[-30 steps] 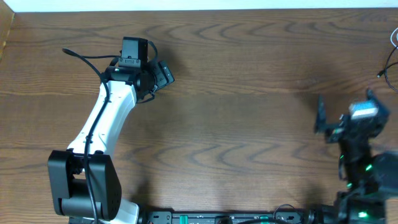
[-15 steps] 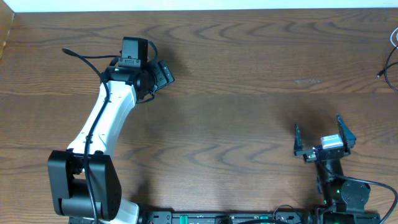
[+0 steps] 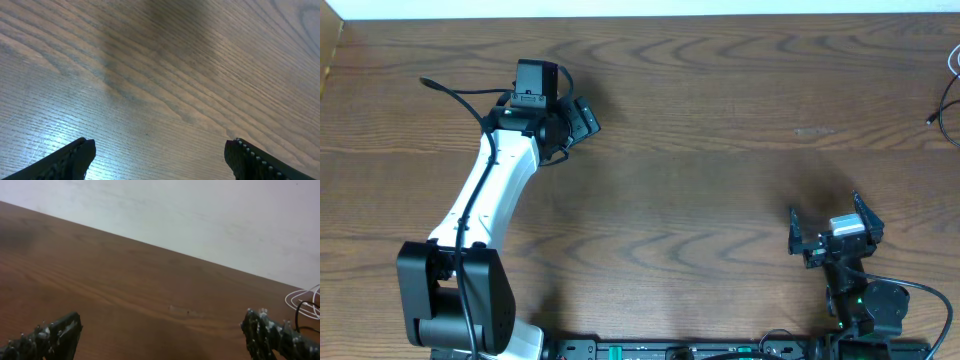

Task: Untangle cables

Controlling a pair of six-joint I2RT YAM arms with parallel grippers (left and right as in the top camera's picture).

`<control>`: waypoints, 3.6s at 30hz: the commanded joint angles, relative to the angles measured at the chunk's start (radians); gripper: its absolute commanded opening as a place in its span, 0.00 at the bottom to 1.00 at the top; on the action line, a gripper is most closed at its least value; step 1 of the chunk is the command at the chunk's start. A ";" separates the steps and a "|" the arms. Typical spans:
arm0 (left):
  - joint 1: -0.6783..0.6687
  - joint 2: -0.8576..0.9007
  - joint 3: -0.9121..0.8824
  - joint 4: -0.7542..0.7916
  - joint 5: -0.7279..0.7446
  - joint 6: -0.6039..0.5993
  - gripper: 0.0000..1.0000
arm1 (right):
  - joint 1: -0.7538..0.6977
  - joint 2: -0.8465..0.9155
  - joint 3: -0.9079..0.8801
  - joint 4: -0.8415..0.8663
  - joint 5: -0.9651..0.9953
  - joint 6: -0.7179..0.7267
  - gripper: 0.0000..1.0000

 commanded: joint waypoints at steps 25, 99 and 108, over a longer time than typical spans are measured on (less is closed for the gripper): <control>0.005 0.004 0.006 -0.079 -0.015 0.034 0.88 | 0.006 -0.005 -0.002 -0.006 0.011 0.013 0.99; 0.125 -1.678 -1.263 0.512 -0.085 0.610 0.98 | 0.006 -0.005 -0.002 -0.006 0.012 0.013 0.99; 0.125 -1.678 -1.263 0.512 -0.085 0.610 0.98 | 0.006 -0.005 -0.002 -0.006 0.012 0.013 0.99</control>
